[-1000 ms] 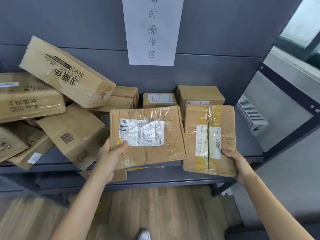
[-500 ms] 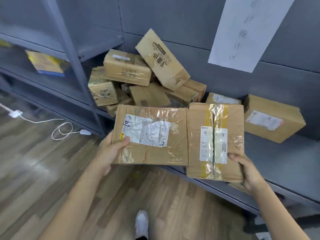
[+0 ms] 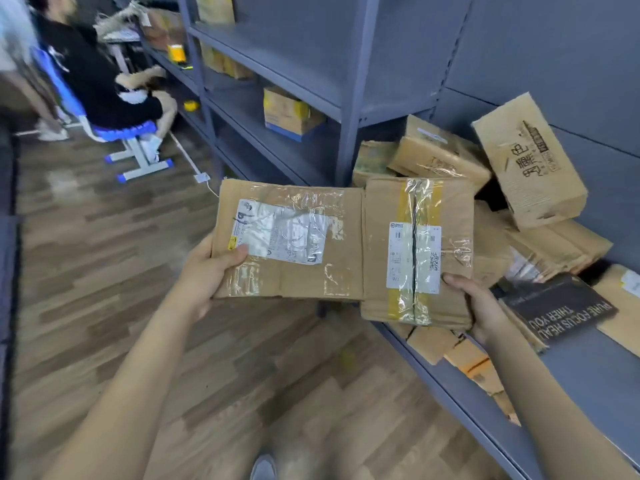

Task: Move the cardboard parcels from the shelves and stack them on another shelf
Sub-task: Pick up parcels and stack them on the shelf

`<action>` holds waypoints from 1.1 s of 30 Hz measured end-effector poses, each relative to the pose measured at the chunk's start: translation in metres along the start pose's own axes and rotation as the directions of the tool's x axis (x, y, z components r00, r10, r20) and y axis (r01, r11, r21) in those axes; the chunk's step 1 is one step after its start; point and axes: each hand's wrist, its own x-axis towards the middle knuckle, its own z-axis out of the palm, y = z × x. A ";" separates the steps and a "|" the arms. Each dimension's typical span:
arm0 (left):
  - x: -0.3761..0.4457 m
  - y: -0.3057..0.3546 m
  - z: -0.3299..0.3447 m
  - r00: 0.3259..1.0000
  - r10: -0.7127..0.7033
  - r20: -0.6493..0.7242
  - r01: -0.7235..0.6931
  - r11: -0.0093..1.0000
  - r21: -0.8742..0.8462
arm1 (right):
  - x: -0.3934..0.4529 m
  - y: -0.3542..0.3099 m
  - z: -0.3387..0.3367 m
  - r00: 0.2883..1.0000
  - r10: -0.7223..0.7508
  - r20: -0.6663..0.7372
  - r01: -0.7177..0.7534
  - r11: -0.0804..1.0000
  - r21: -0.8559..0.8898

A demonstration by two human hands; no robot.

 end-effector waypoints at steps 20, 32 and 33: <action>0.167 0.016 -0.179 0.959 -0.056 -0.276 0.032 0.995 -0.092 | 0.166 -0.005 0.252 0.993 0.022 0.120 -0.018 0.999 -0.028; 0.321 0.047 -0.202 0.951 -0.060 -0.304 0.072 0.997 0.029 | 0.302 -0.039 0.352 0.973 0.086 0.215 -0.081 0.996 -0.031; 0.334 0.051 -0.204 0.952 -0.049 -0.301 0.062 0.998 0.033 | 0.313 -0.043 0.361 0.971 0.089 0.223 -0.086 0.996 -0.025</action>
